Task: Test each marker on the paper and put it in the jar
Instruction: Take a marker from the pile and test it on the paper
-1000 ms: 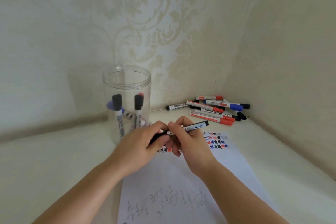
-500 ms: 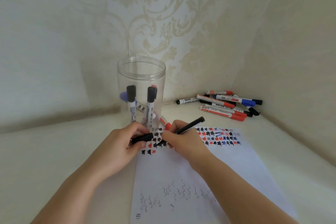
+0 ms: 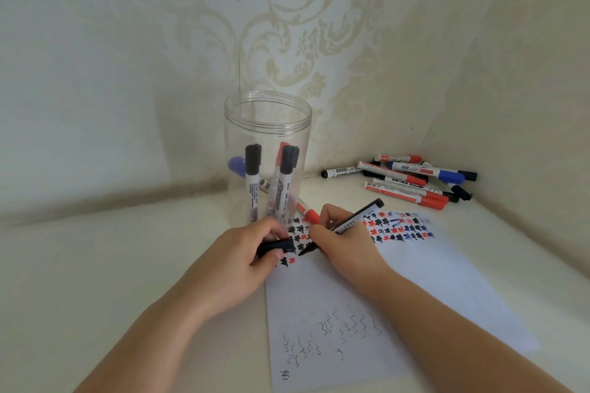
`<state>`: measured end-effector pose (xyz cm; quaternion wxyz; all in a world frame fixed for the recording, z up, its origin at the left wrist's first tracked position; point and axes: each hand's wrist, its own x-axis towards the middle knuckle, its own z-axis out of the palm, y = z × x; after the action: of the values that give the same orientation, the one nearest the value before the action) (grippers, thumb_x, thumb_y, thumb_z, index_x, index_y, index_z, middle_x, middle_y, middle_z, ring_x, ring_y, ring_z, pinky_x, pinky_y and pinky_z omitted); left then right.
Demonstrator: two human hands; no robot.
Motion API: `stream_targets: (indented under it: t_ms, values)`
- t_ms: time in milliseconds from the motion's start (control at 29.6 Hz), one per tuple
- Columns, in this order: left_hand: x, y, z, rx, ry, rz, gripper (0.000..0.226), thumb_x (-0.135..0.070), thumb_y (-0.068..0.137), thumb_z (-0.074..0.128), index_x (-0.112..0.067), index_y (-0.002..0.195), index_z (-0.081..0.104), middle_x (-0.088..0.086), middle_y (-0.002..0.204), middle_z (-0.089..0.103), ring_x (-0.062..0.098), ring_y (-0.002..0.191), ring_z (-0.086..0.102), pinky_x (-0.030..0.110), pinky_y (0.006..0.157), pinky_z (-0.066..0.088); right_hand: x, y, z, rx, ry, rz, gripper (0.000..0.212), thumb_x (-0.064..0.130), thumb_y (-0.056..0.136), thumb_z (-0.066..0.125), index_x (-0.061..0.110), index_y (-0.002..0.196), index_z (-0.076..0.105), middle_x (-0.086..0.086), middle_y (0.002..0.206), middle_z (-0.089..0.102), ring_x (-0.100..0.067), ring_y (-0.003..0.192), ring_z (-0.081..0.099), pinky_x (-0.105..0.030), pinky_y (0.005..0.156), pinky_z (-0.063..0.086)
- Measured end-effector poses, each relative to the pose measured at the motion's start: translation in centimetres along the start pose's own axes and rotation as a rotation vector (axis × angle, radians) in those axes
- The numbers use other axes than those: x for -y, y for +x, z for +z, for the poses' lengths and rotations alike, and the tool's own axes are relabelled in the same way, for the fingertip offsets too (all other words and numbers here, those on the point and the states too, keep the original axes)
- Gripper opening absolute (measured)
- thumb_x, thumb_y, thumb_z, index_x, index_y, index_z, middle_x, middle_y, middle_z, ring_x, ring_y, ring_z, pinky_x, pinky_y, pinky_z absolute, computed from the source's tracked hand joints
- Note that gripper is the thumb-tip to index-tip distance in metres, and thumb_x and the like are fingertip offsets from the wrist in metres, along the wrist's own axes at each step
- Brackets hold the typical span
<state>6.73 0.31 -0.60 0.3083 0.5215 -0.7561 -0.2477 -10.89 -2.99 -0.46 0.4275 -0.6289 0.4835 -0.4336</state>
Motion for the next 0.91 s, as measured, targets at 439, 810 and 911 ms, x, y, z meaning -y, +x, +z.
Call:
stream_targets:
  t_ms: [439,810,911]
  values:
    - [0.47,0.26,0.54,-0.027,0.019,-0.002,0.019,-0.022,0.086,0.057,-0.036,0.098,0.051,-0.023,0.086,0.064,0.009,0.066,0.059,0.027,0.064,0.047,-0.69,-0.2,0.03,0.011,-0.04,-0.09,0.025,-0.01,0.074,0.054,-0.006,0.06,0.033,0.007,0.048,0.028,-0.006,0.046,0.023,-0.015,0.044,0.022]
    - [0.15,0.15,0.42,-0.04,0.036,0.026,0.02,-0.023,0.086,0.058,-0.038,0.099,0.052,-0.022,0.09,0.065,0.004,0.065,0.055,0.023,0.062,0.045,-0.81,-0.09,-0.09,0.016,-0.039,-0.085,0.026,-0.009,0.075,0.054,-0.002,0.059,0.035,0.01,0.046,0.028,-0.003,0.043,0.023,-0.012,0.042,0.02]
    - [-0.08,0.26,0.32,-0.059,0.038,0.085,0.026,-0.021,0.085,0.059,-0.04,0.101,0.052,-0.021,0.093,0.065,0.003,0.084,0.059,0.019,0.072,0.046,-0.66,-0.17,-0.25,0.035,-0.042,-0.072,0.027,-0.007,0.075,0.054,0.004,0.059,0.036,0.004,0.05,0.028,-0.005,0.046,0.023,-0.016,0.044,0.02]
